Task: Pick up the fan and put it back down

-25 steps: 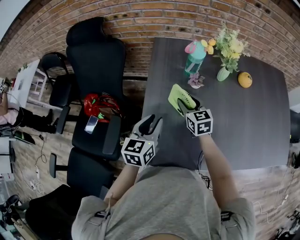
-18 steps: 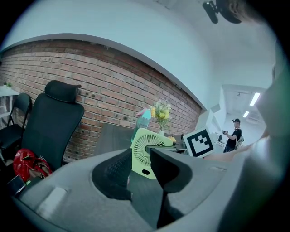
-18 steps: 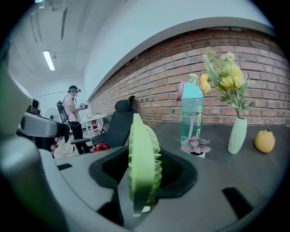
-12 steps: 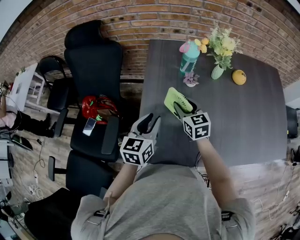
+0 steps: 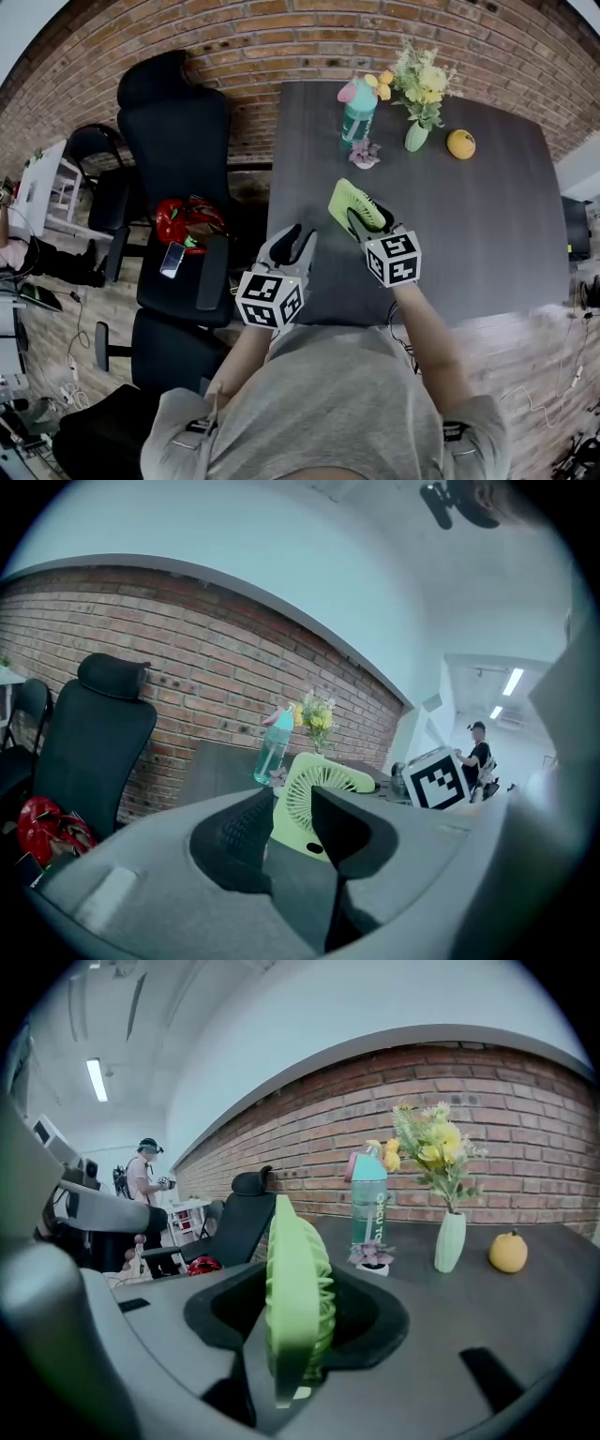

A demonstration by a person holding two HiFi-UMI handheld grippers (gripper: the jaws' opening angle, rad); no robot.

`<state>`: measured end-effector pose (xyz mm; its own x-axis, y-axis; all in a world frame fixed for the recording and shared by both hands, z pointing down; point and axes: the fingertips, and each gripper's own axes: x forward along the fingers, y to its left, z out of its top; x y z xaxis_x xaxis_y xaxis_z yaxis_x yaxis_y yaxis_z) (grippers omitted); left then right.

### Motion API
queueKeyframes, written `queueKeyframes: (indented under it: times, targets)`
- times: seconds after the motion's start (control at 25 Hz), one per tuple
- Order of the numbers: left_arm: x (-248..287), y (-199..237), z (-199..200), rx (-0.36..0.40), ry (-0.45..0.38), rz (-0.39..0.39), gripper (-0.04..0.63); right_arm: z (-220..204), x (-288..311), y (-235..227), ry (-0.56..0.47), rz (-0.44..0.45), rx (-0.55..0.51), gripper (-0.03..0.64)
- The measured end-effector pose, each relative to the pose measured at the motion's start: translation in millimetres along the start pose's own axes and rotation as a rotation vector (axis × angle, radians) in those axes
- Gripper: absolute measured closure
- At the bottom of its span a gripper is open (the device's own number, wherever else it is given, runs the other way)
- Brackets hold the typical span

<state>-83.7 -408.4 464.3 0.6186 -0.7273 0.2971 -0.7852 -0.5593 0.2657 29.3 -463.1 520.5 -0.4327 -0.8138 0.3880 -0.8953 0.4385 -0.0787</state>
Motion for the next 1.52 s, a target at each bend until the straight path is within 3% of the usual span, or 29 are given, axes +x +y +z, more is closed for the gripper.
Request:
queueKeyframes:
  times: [0.96, 1.52]
  targets:
    - [20.8, -121.4, -21.4, -0.012, -0.005, 0.05, 0.48, -43.4, -102.8, -88.1, 0.017, -0.035, 0.021, 0.425]
    - [21.1, -169.4, -43.1, -0.022, 0.017, 0.067, 0.48, -64.1, -128.1, -127.8, 0.027, -0.049, 0.015, 0.426]
